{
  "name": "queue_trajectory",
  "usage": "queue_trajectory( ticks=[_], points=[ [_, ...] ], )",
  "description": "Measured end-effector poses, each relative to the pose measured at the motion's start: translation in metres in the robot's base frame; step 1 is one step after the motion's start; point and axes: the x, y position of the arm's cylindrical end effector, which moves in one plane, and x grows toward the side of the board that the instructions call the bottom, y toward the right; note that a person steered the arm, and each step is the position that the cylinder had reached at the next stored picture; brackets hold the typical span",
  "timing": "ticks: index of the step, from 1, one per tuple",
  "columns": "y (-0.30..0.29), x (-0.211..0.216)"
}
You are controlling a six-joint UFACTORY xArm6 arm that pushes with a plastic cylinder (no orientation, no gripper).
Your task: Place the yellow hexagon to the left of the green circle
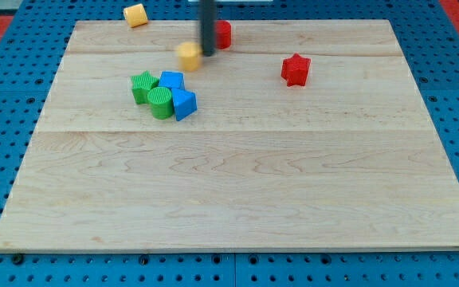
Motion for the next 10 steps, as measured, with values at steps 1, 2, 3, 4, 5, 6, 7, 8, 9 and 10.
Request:
queue_trajectory(
  ticks=[1, 2, 3, 4, 5, 6, 7, 8, 9, 10],
  points=[
    [-0.073, 0.002],
    [-0.099, 0.052],
    [-0.129, 0.036],
    [-0.145, 0.002],
    [-0.176, 0.032],
    [-0.133, 0.069],
    [-0.164, 0.063],
    [-0.193, 0.054],
    [-0.195, 0.108],
    [-0.089, 0.115]
  ],
)
